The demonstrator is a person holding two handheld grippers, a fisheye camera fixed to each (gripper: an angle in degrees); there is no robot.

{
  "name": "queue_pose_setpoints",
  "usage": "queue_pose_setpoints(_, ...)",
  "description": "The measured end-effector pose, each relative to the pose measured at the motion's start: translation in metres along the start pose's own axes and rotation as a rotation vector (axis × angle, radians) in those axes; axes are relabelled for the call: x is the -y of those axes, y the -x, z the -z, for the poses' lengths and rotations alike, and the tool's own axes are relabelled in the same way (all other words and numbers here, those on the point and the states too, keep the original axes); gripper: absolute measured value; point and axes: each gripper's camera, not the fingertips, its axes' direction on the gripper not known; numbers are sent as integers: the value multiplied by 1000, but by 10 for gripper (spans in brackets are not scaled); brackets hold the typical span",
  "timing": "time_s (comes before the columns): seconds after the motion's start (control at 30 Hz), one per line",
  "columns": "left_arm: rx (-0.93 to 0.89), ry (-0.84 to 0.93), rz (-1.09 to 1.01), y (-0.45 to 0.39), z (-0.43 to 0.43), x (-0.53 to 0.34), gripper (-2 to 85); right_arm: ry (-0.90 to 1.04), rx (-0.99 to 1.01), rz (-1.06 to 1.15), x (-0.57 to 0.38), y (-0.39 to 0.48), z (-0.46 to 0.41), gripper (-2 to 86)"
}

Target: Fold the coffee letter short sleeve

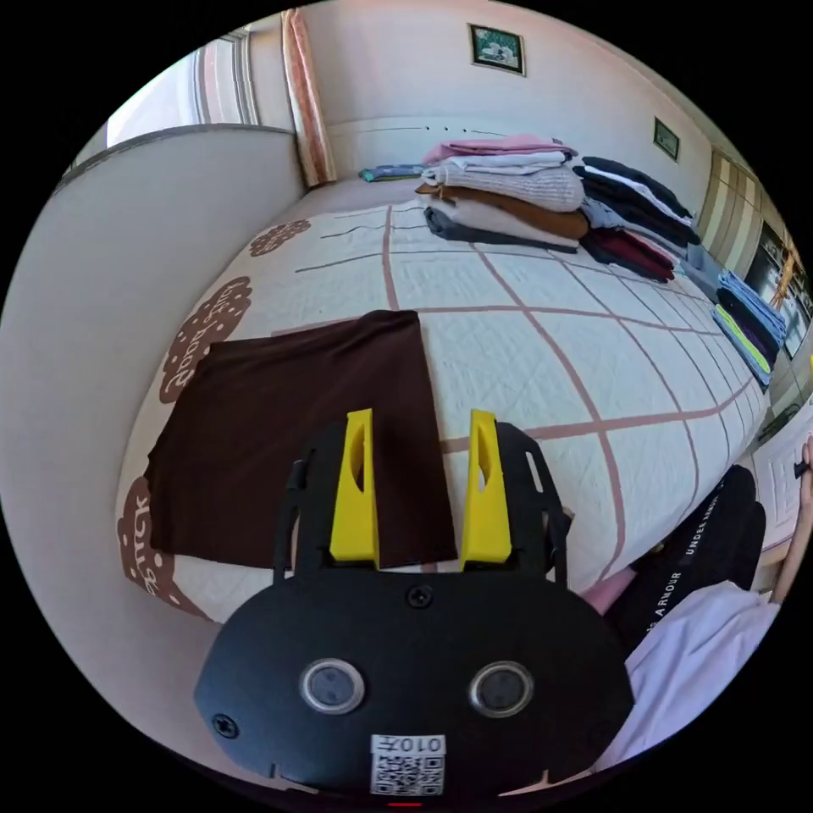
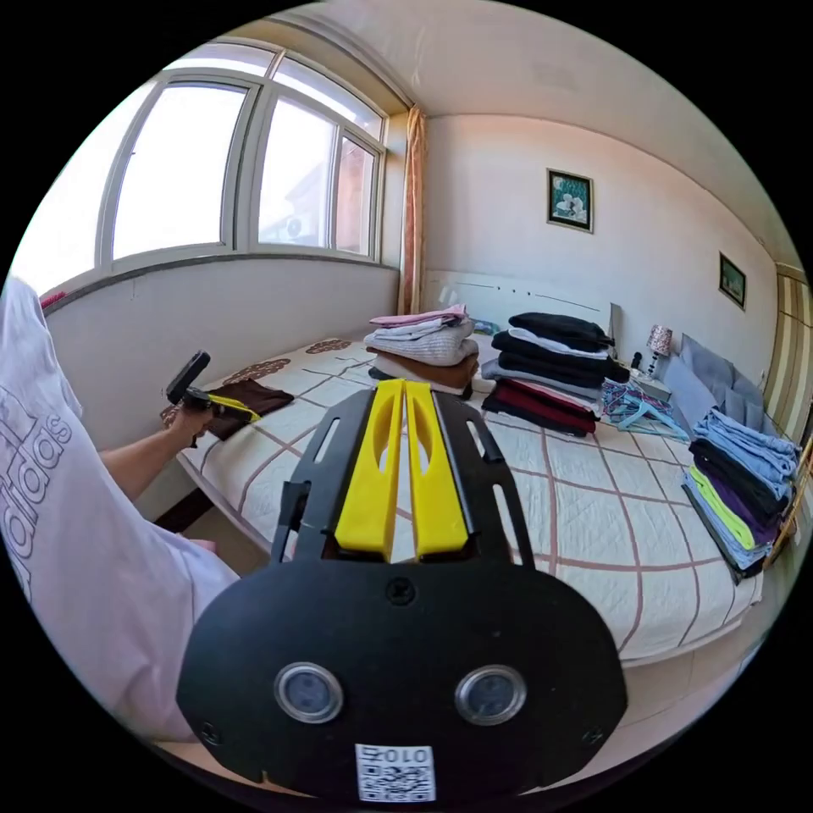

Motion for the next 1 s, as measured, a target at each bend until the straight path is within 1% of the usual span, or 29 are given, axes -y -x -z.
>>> queue_pose_setpoints(0.03, 55, 64, -1, -5, -8, 4, 124, -10, -5, -4, -7, 2, 5, 28)
queue_pose_setpoints(0.07, 54, 71, -6, -6, -9, 5, 121, -18, -8, -5, -12, 4, 10, 28)
queue_pose_setpoints(0.13, 28, 47, 81, 4, 2, 0, 108, -20, -14, -8, -21, 6, 15, 28)
queue_pose_setpoints(0.17, 10, 32, 95, 8, 6, -3, 104, -24, -16, -10, -27, 7, 17, 28)
queue_pose_setpoints(0.23, -121, -1, 195, 31, 10, -16, 89, -32, -17, -20, -38, 7, 18, 28)
queue_pose_setpoints(0.33, -210, -47, 283, 48, 14, -35, 71, -30, -1, -44, -54, 6, 14, 28)
queue_pose_setpoints(0.4, -231, -69, 280, 43, 18, -39, 59, -22, 13, -64, -61, 4, 11, 28)
queue_pose_setpoints(0.43, -231, -69, 247, 33, 20, -38, 56, -20, 22, -72, -64, 5, 10, 28)
queue_pose_setpoints(0.5, -172, -44, 176, 15, 22, -30, 54, -28, 19, -73, -69, 6, 11, 28)
queue_pose_setpoints(0.57, -60, -18, 89, -9, 27, -22, 53, -34, -2, -69, -76, 9, 13, 27)
queue_pose_setpoints(0.63, 129, 7, -38, -46, 32, -17, 49, -28, -13, -70, -81, 10, 14, 27)
queue_pose_setpoints(0.73, 263, -1, -104, -74, 33, -20, 43, -29, -26, -77, -88, 10, 17, 27)
queue_pose_setpoints(0.87, 263, -22, -73, -76, 36, -24, 31, -27, -36, -85, -95, 8, 17, 27)
queue_pose_setpoints(0.97, 144, -46, 57, -52, 42, -28, 17, -26, -39, -84, -98, 5, 16, 27)
queue_pose_setpoints(1.0, 54, -62, 142, -36, 44, -30, 11, -25, -43, -84, -98, 5, 16, 27)
